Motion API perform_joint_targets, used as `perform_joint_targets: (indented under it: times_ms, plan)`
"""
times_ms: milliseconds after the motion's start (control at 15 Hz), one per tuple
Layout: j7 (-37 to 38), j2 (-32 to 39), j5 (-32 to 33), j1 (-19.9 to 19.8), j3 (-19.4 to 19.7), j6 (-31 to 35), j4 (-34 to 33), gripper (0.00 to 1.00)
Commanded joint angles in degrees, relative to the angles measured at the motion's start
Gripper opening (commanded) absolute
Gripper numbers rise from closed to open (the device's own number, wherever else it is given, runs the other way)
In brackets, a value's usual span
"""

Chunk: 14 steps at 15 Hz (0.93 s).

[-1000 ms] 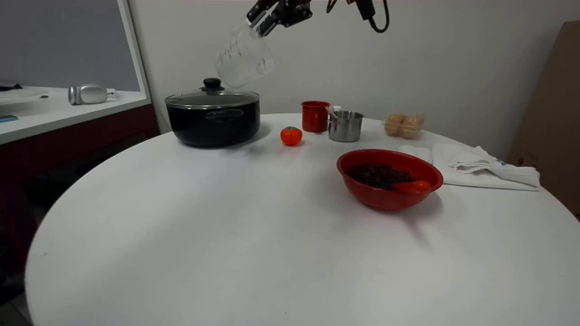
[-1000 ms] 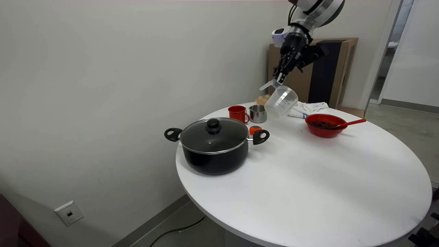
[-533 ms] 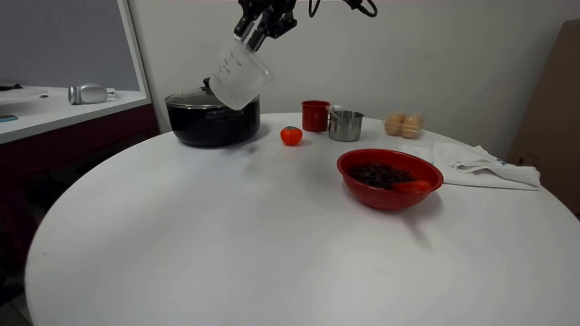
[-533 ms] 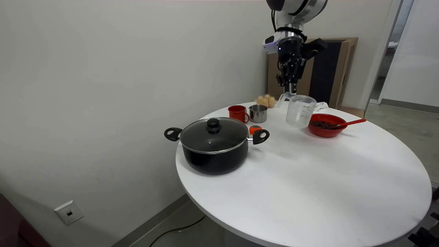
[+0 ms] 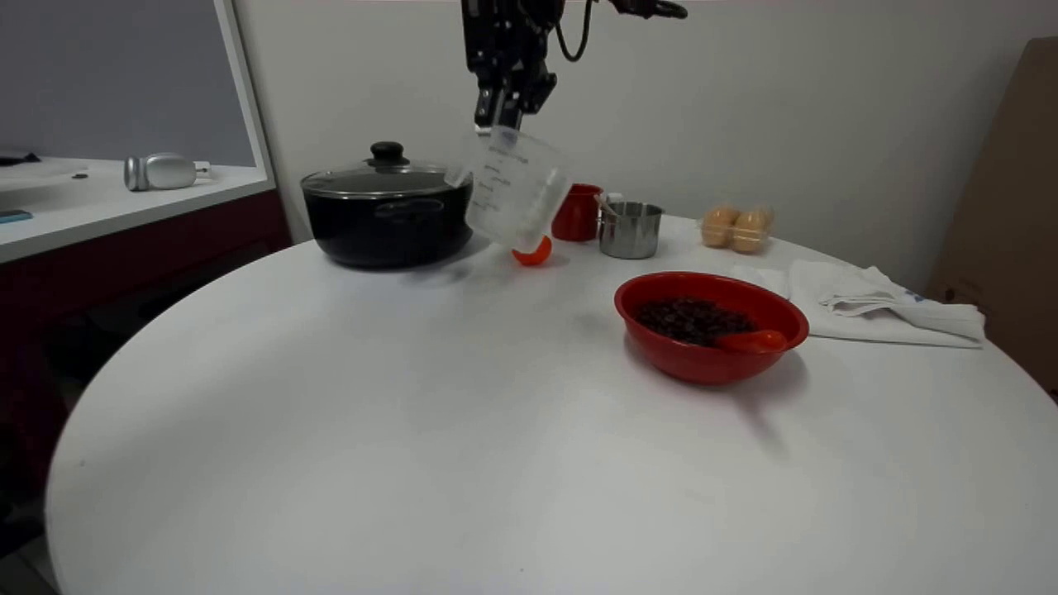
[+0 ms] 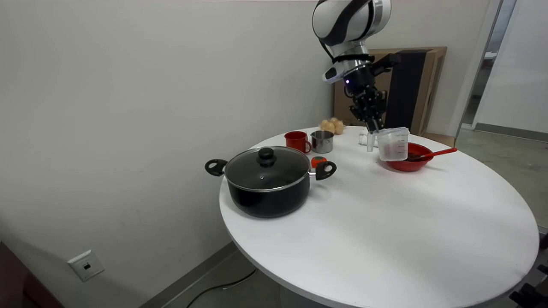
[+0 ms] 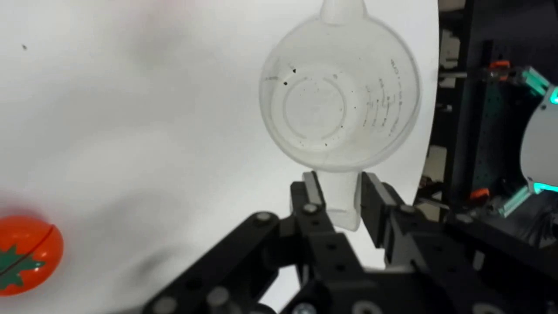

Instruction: Pour the contents of the jug into the red bowl

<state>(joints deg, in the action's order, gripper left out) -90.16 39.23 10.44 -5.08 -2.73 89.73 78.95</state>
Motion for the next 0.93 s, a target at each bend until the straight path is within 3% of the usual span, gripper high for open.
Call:
perform_joint_targets:
  times_ms: [0, 400, 600, 867]
  plan:
    - [1.5, -1.0, 9.0, 3.1, 1.7, 8.6, 6.0, 0.07]
    - [8.3, -5.4, 21.5, 6.6, 2.8, 23.3, 14.3, 0.07]
    - [14.5, -9.2, 23.2, 6.7, 2.8, 31.4, 18.0, 0.07]
    - [22.1, -13.4, 20.7, 5.2, 2.4, 40.9, 22.3, 0.07]
